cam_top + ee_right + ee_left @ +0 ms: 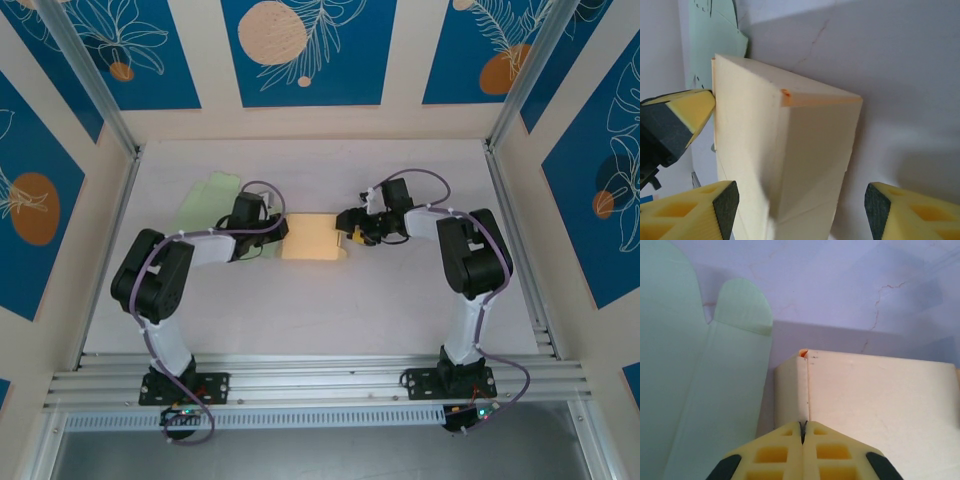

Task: Fold the paper box

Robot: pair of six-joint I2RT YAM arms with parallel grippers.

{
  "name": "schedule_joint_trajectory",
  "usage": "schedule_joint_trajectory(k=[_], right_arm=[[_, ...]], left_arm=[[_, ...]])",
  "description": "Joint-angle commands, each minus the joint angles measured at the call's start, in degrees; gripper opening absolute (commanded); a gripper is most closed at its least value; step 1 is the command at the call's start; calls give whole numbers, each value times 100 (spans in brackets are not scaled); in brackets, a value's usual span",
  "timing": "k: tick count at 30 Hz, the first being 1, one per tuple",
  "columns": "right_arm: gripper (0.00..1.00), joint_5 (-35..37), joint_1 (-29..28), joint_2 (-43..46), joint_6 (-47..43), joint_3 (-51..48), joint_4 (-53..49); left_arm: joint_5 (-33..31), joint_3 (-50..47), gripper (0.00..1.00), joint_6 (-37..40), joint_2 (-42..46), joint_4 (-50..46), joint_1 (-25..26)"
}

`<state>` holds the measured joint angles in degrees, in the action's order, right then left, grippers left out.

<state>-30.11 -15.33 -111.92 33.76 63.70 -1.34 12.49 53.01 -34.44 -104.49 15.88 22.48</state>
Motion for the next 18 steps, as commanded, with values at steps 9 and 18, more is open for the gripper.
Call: schedule_joint_trajectory(k=[9, 18], right_arm=[[69, -719, -87, -324, 605, -145, 706], [51, -1032, -170, -273, 1208, -306, 1320]], left_arm=[[314, -204, 6, -123, -449, -429, -235], [499, -274, 9, -165, -230, -261, -235]])
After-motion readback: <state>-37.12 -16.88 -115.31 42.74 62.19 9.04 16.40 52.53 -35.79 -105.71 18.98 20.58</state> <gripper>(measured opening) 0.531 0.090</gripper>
